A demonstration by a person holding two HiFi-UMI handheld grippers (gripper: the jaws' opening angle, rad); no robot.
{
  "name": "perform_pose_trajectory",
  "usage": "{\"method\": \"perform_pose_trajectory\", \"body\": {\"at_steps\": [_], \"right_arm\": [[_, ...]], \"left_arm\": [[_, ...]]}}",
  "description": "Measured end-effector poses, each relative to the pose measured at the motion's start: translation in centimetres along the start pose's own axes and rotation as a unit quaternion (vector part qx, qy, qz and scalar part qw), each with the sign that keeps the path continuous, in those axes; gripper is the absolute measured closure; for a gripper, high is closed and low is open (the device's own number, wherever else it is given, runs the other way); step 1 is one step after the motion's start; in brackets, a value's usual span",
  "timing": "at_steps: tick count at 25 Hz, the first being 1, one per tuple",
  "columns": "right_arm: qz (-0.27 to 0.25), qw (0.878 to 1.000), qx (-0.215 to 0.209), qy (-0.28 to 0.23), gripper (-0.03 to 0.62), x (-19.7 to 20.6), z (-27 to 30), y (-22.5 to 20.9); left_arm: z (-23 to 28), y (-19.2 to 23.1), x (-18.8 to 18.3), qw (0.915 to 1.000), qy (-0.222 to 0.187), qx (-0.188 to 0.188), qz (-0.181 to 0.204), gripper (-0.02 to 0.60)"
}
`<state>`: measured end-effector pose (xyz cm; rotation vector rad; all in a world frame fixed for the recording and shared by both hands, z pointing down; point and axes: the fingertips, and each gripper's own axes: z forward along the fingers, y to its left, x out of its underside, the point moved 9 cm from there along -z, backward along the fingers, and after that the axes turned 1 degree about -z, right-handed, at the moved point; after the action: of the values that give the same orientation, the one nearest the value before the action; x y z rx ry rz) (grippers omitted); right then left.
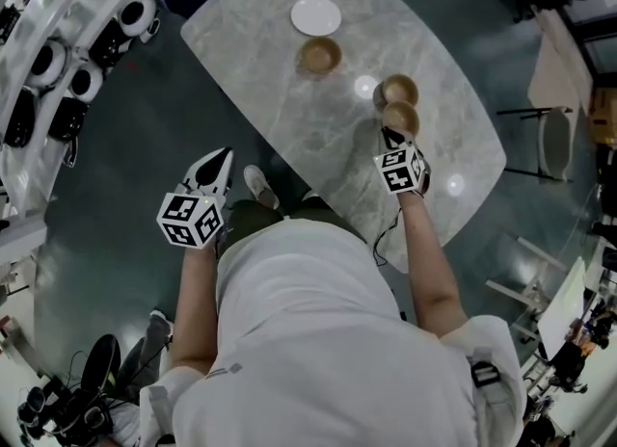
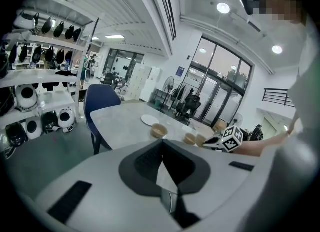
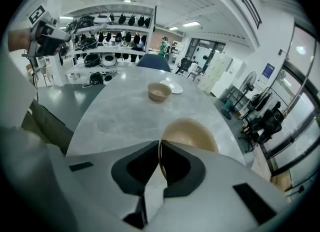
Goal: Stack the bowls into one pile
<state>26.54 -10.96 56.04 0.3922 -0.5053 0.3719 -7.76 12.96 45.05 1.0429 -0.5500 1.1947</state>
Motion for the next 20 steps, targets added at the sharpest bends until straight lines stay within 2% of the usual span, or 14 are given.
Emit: {"method": "perform_pose_trajectory", "body": {"at_steps": [9, 20], "right_arm": [[-0.050, 0.998, -0.013, -0.018, 0.566, -8.4, 3.5, 1.6], [-0.081, 0.996, -0.032, -0.028, 0.566, -15.8, 9.3, 2.7]], "left_arm": [[-0.5, 5.4, -1.6, 0.9999, -0.005, -0.004, -0.015, 0.580], [-0.5, 10.6, -3.6, 0.9998, 0.002, -0.015, -0.013, 0.580]]}}
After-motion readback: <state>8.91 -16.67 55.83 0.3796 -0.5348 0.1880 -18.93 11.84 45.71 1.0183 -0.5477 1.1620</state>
